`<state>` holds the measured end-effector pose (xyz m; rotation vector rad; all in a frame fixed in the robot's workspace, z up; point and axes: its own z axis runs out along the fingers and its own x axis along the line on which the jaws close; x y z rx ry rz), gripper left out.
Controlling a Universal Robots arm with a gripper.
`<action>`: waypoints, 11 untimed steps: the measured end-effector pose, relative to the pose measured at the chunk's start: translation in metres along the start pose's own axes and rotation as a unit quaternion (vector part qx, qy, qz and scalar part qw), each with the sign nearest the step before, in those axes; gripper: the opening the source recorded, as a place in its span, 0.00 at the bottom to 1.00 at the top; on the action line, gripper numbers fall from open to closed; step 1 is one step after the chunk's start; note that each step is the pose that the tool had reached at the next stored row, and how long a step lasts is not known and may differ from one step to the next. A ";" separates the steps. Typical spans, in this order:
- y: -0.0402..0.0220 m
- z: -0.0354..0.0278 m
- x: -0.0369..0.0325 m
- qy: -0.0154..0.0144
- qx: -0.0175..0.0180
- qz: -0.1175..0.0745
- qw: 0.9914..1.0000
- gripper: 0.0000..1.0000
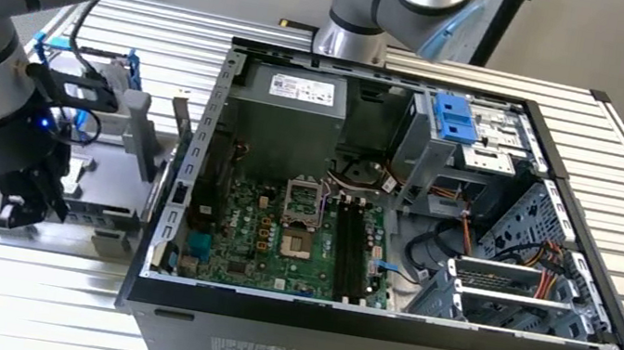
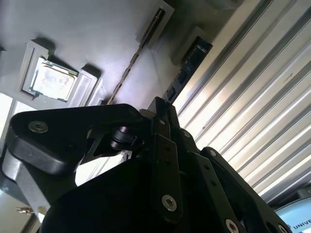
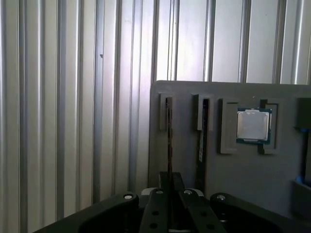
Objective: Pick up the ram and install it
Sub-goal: 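Pick up the ram and move it above insertion slot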
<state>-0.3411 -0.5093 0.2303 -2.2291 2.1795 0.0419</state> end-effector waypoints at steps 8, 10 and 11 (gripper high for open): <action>0.0000 -0.0103 -0.0004 0.000 0.000 0.001 1.000 0.00; 0.0000 -0.0137 -0.0005 0.000 0.000 0.002 1.000 0.00; 0.0000 -0.0154 -0.0005 0.000 0.000 0.002 1.000 0.00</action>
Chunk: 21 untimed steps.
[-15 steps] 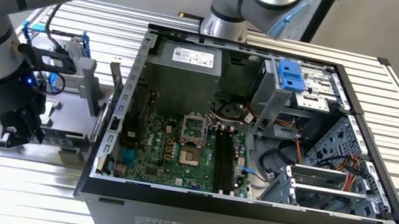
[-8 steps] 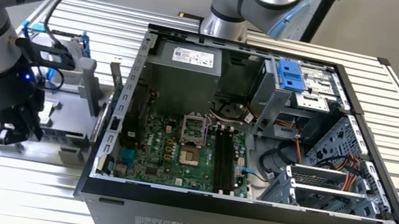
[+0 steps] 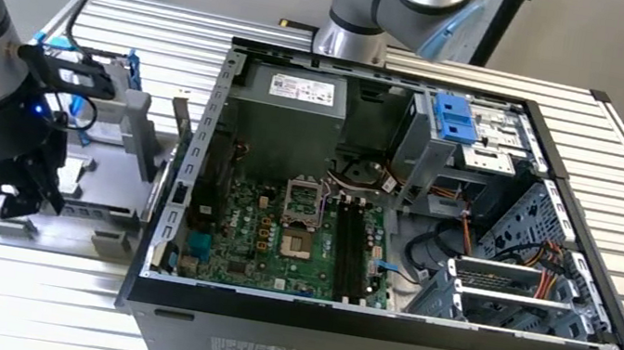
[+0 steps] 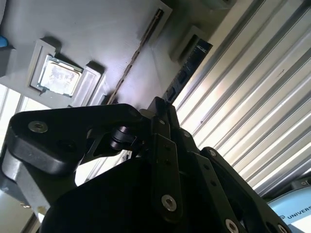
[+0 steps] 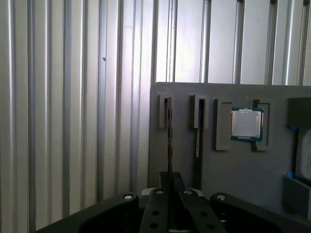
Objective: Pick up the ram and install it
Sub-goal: 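Pick up the ram and move it above insertion slot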
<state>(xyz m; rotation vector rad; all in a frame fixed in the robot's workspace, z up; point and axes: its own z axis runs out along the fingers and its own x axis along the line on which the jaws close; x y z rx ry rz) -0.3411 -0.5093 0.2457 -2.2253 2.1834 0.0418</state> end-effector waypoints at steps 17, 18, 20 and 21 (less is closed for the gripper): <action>0.0000 -0.0320 -0.0011 0.000 0.000 0.000 1.000 0.00; 0.0000 -0.0339 -0.0012 0.000 0.000 0.000 1.000 0.00; 0.0001 -0.0378 -0.0013 0.000 0.000 0.000 1.000 0.00; 0.0001 -0.0398 -0.0014 0.000 0.000 0.000 1.000 0.00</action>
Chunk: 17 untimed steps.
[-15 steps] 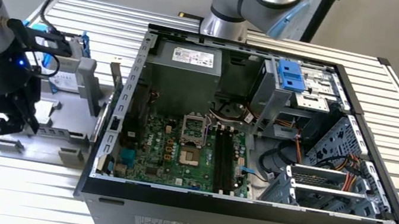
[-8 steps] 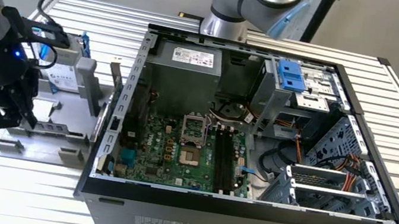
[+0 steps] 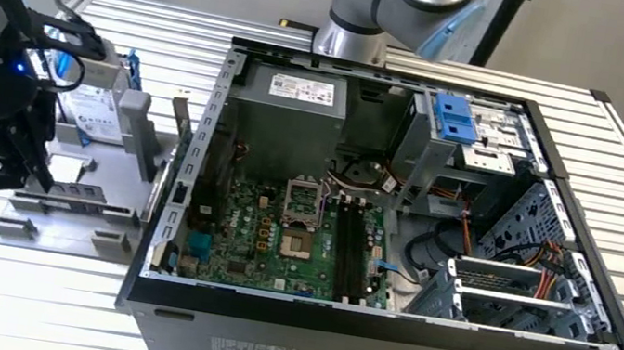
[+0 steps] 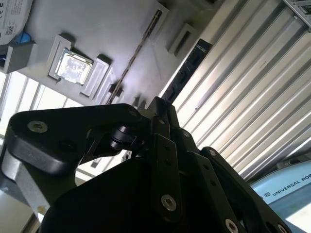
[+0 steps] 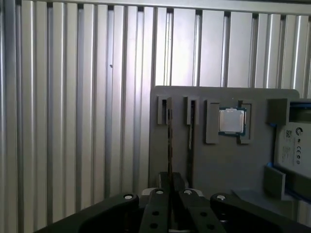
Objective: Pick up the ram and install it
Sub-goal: 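Pick up the ram and move it above insertion slot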
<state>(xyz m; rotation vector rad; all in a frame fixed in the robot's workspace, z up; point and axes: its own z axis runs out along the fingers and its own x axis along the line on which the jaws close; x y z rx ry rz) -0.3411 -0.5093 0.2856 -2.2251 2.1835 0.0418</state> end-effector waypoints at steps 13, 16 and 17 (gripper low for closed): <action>0.0000 -0.0248 -0.0009 0.000 0.000 0.000 1.000 0.00; 0.0001 -0.0307 -0.0011 0.000 0.000 0.000 1.000 0.00; 0.0001 -0.0326 -0.0012 0.000 0.000 0.000 1.000 0.00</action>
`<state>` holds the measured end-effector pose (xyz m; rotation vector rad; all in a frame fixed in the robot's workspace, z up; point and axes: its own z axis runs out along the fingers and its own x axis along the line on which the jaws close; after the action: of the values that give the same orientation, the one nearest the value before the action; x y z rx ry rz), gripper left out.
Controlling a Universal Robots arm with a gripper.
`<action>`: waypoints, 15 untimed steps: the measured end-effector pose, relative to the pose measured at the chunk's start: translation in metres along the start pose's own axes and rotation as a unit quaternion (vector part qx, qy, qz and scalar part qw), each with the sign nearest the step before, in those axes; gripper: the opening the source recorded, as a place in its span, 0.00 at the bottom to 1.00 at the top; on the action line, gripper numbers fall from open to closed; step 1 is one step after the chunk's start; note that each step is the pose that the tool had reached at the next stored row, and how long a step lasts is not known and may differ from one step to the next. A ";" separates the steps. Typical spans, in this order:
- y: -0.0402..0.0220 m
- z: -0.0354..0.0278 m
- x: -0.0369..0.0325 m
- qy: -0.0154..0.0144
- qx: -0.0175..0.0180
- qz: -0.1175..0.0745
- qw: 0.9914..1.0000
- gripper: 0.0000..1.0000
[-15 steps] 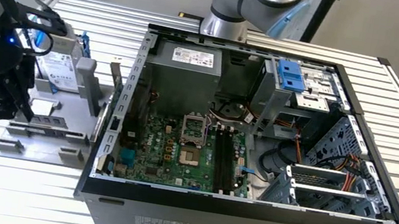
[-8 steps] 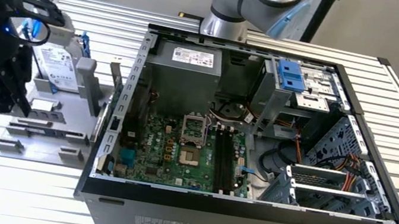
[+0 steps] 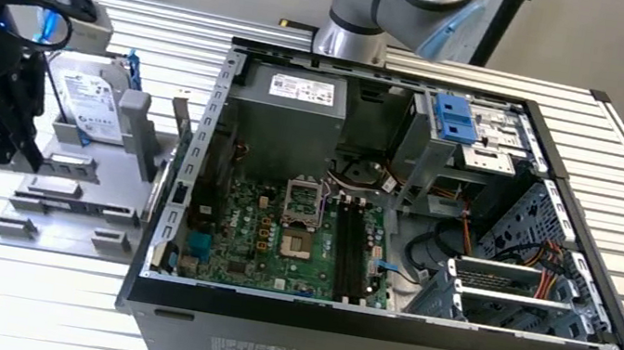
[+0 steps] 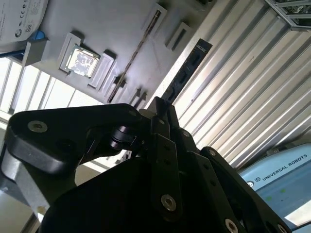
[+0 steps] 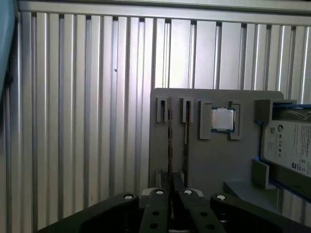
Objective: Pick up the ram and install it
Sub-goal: 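Pick up the ram and move it above insertion slot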
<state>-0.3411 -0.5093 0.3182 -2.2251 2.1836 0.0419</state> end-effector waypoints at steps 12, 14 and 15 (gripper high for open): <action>0.0000 -0.0224 -0.0008 0.000 0.000 0.000 1.000 0.00; 0.0000 -0.0261 -0.0009 0.000 0.000 0.000 1.000 0.00; 0.0000 -0.0280 -0.0010 0.000 0.000 0.000 1.000 0.00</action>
<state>-0.3411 -0.5093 0.3462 -2.2251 2.1835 0.0418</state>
